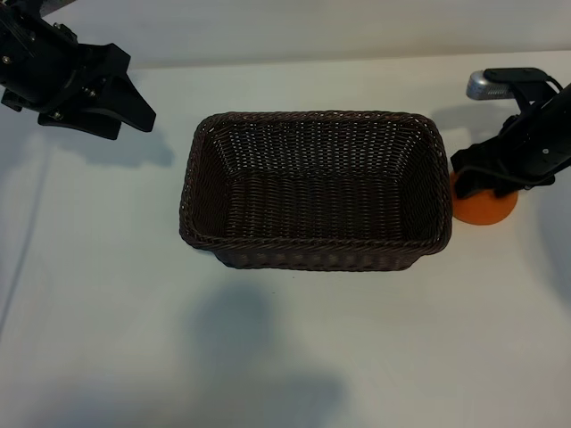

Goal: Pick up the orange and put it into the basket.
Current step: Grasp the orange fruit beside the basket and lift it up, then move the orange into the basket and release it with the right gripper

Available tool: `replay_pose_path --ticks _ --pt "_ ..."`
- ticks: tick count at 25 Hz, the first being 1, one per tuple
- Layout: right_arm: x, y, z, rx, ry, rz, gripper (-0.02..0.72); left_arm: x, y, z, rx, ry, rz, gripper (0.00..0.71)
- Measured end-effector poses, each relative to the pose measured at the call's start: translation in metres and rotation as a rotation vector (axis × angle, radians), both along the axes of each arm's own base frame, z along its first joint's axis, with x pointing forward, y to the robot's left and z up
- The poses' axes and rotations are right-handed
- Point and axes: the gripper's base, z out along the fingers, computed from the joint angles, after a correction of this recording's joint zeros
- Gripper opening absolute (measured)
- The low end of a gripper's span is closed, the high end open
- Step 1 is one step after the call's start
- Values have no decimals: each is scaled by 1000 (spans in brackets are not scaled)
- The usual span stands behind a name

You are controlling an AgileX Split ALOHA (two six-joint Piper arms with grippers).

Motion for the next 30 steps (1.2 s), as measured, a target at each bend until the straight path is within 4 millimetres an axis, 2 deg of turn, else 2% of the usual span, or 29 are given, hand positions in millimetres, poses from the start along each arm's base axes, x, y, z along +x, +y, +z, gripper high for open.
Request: replay_pose_path --ticks 3,5,7,9,11,17,20,25,30 --pt "0 -1 -3 -7 9 -11 529 0 0 0 0 0 0 547" --pt "1 -1 -4 -7 10 -24 483 0 0 0 0 0 0 547" --pt "1 -1 -4 -7 13 -35 375 0 0 0 0 0 0 547" --pt "1 -2 -4 -10 16 -41 196 0 0 0 0 0 0 547" --pt "0 -2 -2 -12 13 -43 100 0 0 0 0 0 -1 547" --pt "-2 -3 11 -26 -3 -28 87 0 0 0 0 0 -1 547" --pt "-1 -4 32 -49 -4 0 82 0 0 0 0 0 -1 547" --pt "-2 -6 82 -72 -47 7 71 0 0 0 0 0 -1 547" --pt "-11 -4 113 -62 -44 32 72 0 0 0 0 0 -1 547"
